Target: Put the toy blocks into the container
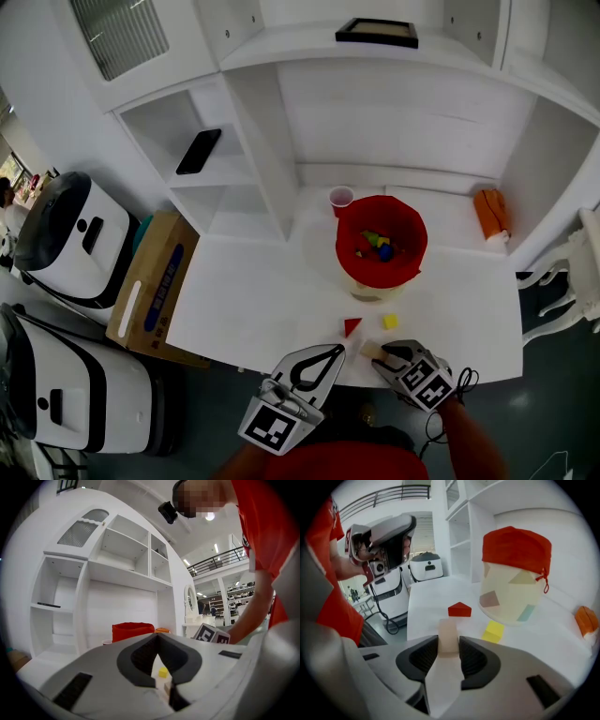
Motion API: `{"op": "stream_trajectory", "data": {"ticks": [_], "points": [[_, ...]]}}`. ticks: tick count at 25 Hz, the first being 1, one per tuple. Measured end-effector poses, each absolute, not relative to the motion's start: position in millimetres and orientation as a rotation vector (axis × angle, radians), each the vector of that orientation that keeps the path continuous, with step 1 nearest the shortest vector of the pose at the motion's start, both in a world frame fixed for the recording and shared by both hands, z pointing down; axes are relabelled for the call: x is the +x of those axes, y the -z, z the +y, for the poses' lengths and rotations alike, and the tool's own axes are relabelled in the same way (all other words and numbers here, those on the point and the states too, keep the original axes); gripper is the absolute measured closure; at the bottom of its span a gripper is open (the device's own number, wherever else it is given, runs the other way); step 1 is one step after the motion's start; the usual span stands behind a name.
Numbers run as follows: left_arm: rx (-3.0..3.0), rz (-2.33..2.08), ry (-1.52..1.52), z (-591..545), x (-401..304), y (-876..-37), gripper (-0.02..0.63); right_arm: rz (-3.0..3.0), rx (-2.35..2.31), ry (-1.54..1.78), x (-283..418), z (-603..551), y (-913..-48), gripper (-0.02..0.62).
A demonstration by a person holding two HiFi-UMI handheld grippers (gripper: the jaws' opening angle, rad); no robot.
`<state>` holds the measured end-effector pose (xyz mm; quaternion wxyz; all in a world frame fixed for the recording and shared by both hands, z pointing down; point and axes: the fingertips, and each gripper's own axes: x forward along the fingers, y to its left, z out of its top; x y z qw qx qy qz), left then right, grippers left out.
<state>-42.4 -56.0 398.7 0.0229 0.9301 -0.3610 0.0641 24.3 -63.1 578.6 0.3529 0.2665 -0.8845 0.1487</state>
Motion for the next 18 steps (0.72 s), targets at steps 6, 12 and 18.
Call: {"op": "stream_trajectory", "data": {"ticks": [6,12,18], "points": [[2.871,-1.139,-0.176,-64.9,-43.8,-394.5,0.594,-2.728,1.007,-0.680,30.0,-67.1,-488.1,0.448],[2.876,-1.136,-0.121,-76.3,-39.7,-385.8,0.594,-2.973,1.308,-0.524,42.8,-87.9,-380.9,0.448],[2.881,-1.129,-0.092,-87.5,-38.1,-381.6,0.594,-2.936,1.461,-0.349,56.0,-153.3,-326.4,0.448]]}}
